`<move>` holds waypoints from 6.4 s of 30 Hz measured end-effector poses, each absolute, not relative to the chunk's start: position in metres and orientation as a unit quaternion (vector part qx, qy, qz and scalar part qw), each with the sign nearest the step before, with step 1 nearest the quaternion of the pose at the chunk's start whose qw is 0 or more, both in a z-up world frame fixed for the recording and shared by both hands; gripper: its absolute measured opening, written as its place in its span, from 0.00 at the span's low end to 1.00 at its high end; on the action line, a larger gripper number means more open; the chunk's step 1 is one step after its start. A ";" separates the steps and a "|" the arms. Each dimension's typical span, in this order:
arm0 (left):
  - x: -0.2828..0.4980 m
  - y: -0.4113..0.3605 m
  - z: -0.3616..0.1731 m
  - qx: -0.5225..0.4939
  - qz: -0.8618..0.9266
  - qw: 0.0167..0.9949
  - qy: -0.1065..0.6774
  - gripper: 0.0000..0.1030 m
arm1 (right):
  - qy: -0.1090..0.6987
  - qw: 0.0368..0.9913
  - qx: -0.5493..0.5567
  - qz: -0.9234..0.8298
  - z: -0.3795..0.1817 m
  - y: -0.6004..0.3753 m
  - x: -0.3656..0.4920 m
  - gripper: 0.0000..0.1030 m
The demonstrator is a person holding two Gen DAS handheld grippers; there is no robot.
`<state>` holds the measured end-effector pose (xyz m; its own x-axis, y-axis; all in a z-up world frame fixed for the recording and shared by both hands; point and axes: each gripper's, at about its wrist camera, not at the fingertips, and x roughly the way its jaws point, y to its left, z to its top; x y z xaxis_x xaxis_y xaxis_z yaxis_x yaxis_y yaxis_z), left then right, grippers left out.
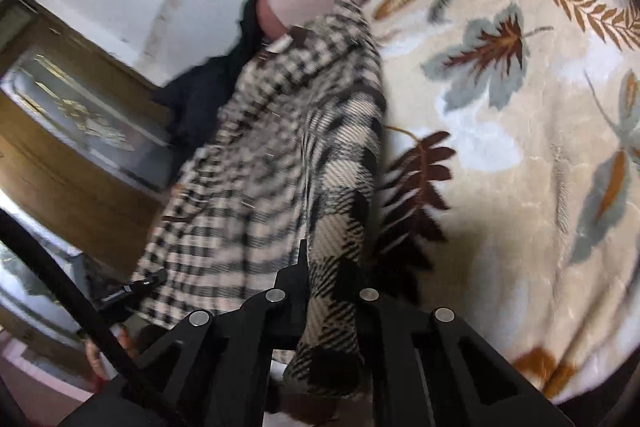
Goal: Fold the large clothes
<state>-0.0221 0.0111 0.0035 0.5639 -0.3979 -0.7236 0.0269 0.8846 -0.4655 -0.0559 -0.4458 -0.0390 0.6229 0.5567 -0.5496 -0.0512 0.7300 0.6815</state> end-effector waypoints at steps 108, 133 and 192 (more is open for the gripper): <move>0.206 0.015 0.002 -0.046 -0.072 0.863 0.497 0.12 | 0.444 0.870 0.197 0.081 -0.035 -0.462 0.149 0.10; 0.222 -0.040 -0.014 -0.072 -0.103 0.870 0.476 0.51 | 0.452 0.883 0.114 0.057 -0.034 -0.398 0.291 0.36; 0.171 -0.108 -0.020 0.021 -0.041 0.890 0.453 0.63 | 0.404 0.912 0.060 -0.035 -0.039 -0.393 0.150 0.60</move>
